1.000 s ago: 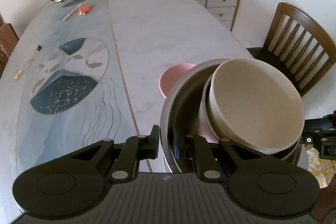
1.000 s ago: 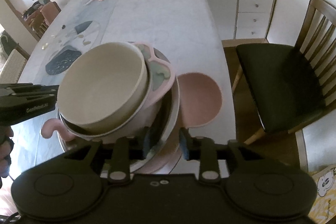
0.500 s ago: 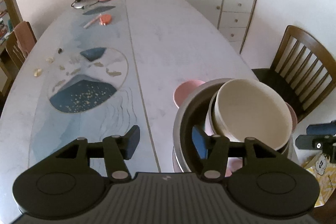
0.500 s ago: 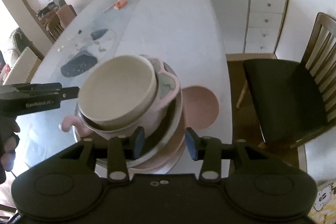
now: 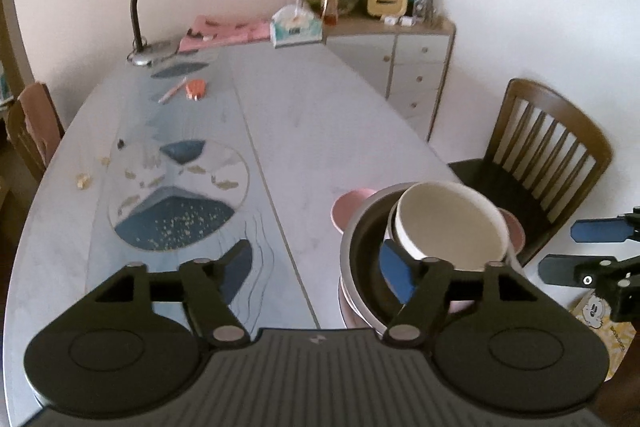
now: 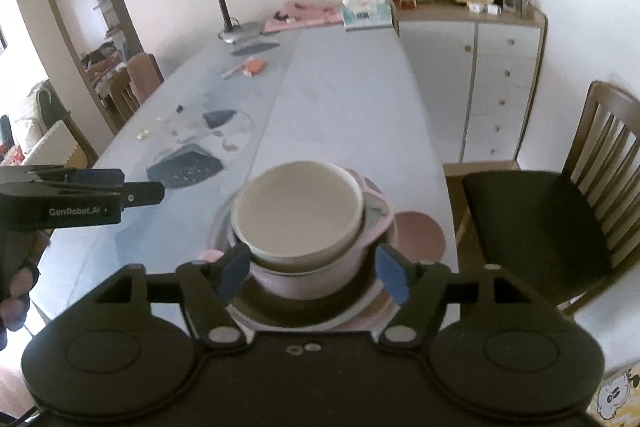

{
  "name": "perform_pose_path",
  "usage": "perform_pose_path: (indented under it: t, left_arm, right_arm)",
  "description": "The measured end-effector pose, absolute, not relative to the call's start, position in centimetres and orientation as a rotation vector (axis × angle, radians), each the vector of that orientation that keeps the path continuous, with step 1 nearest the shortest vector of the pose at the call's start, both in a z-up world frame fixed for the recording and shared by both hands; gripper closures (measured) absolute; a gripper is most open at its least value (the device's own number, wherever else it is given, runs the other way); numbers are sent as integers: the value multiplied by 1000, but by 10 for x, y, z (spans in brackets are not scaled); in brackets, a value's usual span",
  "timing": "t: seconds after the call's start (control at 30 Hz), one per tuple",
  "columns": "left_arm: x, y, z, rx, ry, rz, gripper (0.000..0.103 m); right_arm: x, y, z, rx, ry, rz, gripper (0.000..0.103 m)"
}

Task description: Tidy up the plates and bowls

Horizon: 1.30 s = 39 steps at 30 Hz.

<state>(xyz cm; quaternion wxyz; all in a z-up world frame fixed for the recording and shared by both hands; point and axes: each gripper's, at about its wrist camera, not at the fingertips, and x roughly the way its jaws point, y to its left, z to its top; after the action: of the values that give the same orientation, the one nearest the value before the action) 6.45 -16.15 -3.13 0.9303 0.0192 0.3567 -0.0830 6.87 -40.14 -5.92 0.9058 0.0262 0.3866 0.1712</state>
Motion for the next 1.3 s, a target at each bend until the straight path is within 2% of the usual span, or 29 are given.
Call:
perform_pose_path:
  t: [0.27,0.4,0.53,1.3]
  left_arm:
    - [29,-150,-16,39,675,-238,23]
    - [16,-145,-14,46,645,-256,21]
    - [4,-143,-14,45,636,-274,0]
    - [-37,-143,-19,37,665,-344,0]
  right_arm:
    - [35,-383,-40,71,705,325,8]
    - [19,-378,-32,84,660,308,4]
    - [6,-371,-29,86,633,298,1]
    - [-30,-360,-27,133,639,247,0]
